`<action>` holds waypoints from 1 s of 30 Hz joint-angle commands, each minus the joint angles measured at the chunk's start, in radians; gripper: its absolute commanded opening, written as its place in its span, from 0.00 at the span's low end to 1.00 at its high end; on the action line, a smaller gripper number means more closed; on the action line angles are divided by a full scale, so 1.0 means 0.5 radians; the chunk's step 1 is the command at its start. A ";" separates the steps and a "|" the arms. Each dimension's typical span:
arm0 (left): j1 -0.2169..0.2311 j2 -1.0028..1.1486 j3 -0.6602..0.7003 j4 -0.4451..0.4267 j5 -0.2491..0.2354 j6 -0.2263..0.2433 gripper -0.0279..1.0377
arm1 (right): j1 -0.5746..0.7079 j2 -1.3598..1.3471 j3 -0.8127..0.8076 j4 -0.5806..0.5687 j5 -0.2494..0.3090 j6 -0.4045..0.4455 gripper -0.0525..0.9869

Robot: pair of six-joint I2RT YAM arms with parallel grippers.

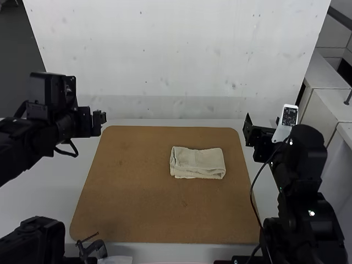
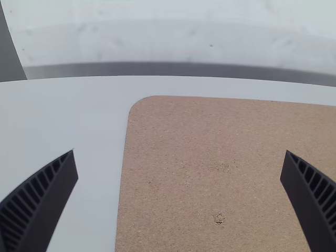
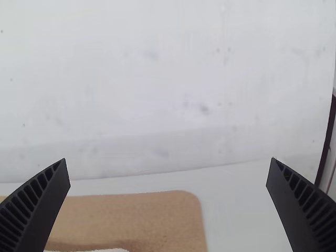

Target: Fold the towel.

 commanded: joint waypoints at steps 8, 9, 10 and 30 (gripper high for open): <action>0.056 -0.648 -0.091 -0.007 -0.102 0.093 0.96 | -0.042 -0.021 -0.001 0.081 -0.003 -0.046 0.97; 0.068 -0.700 -0.107 -0.013 -0.117 0.124 0.96 | -0.042 -0.021 -0.004 0.084 -0.003 -0.046 0.97; 0.087 -0.761 -0.128 -0.025 -0.139 0.173 0.96 | -0.042 -0.021 -0.013 0.081 -0.006 -0.046 0.97; 0.372 -1.415 -0.395 -0.089 -0.034 0.486 0.95 | -0.039 -0.018 -0.133 0.188 -0.021 -0.049 0.97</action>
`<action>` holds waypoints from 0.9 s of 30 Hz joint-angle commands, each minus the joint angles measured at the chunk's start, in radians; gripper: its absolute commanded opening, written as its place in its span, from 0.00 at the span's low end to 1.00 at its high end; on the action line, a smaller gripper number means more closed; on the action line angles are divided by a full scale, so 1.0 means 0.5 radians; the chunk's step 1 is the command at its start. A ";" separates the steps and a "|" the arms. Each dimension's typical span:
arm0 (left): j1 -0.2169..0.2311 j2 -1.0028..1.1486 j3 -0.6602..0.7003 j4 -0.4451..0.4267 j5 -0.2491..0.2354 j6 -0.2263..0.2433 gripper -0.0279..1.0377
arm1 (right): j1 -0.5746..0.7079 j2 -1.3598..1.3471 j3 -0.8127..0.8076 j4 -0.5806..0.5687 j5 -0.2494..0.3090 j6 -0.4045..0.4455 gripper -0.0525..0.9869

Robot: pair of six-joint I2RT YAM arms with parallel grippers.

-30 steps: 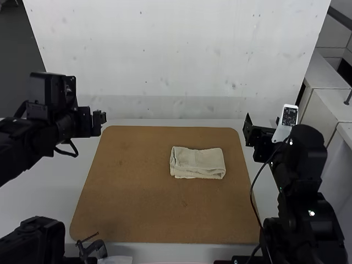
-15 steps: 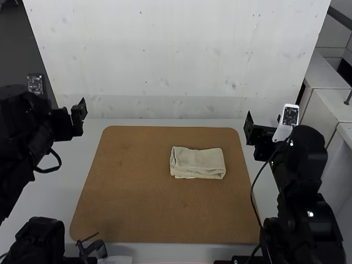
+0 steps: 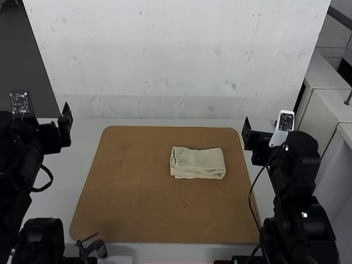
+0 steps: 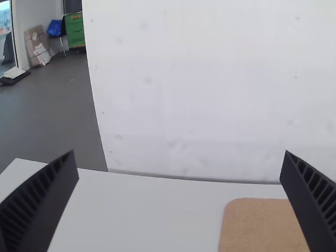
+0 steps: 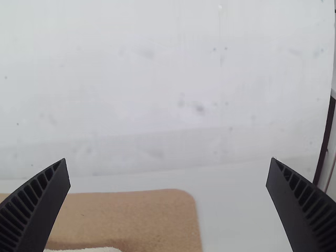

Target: Fold the towel.

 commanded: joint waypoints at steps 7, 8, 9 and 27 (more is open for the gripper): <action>-0.010 -0.032 -0.296 0.283 0.307 0.199 0.95 | -0.018 -0.013 -0.064 0.066 -0.003 -0.017 0.97; -0.010 -0.032 -0.333 0.311 0.338 0.199 0.95 | -0.018 -0.013 -0.079 0.078 0.003 -0.017 0.97; -0.010 -0.032 -0.369 0.354 0.356 0.199 0.95 | -0.018 -0.013 -0.098 0.087 0.003 -0.017 0.97; -0.010 -0.032 -0.587 0.455 0.534 0.160 0.95 | -0.031 0.027 -0.107 0.084 0.022 -0.130 0.97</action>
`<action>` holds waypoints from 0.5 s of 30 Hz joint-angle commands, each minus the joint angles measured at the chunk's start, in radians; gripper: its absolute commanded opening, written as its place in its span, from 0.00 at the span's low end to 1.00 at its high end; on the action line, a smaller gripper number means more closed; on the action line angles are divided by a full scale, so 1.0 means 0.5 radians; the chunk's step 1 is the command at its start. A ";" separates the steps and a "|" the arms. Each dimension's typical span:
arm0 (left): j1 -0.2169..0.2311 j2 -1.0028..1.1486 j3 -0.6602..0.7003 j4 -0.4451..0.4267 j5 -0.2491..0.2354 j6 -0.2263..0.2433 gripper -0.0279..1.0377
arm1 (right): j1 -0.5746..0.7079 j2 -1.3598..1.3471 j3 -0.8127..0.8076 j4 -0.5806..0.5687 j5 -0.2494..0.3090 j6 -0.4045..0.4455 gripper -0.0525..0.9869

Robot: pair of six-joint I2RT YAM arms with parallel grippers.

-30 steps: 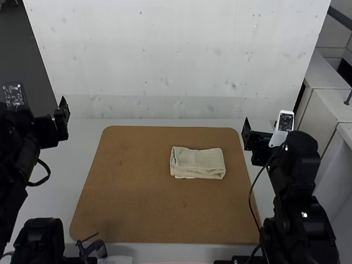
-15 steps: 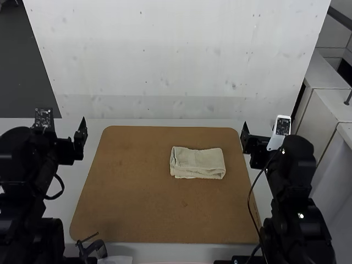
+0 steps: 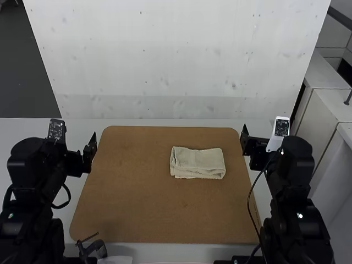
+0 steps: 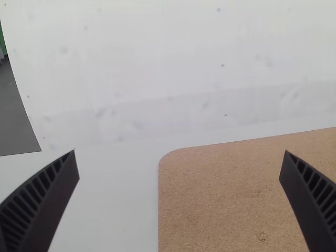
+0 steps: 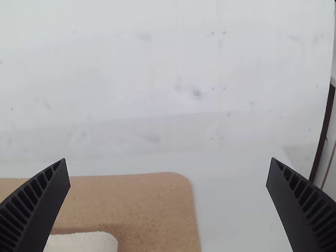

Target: Fold the towel.

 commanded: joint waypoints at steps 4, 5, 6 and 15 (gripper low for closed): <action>-0.010 -0.022 0.019 0.025 0.040 -0.001 0.95 | -0.025 0.014 0.013 0.020 0.017 -0.109 0.97; -0.010 -0.022 0.019 0.025 0.040 -0.001 0.95 | -0.025 0.014 0.013 0.020 0.017 -0.109 0.97; -0.010 -0.022 0.019 0.025 0.040 -0.001 0.95 | -0.022 0.014 0.010 0.023 0.017 -0.118 0.97; -0.010 -0.022 0.022 0.025 0.040 -0.001 0.95 | -0.019 0.014 0.010 0.020 0.014 -0.130 0.97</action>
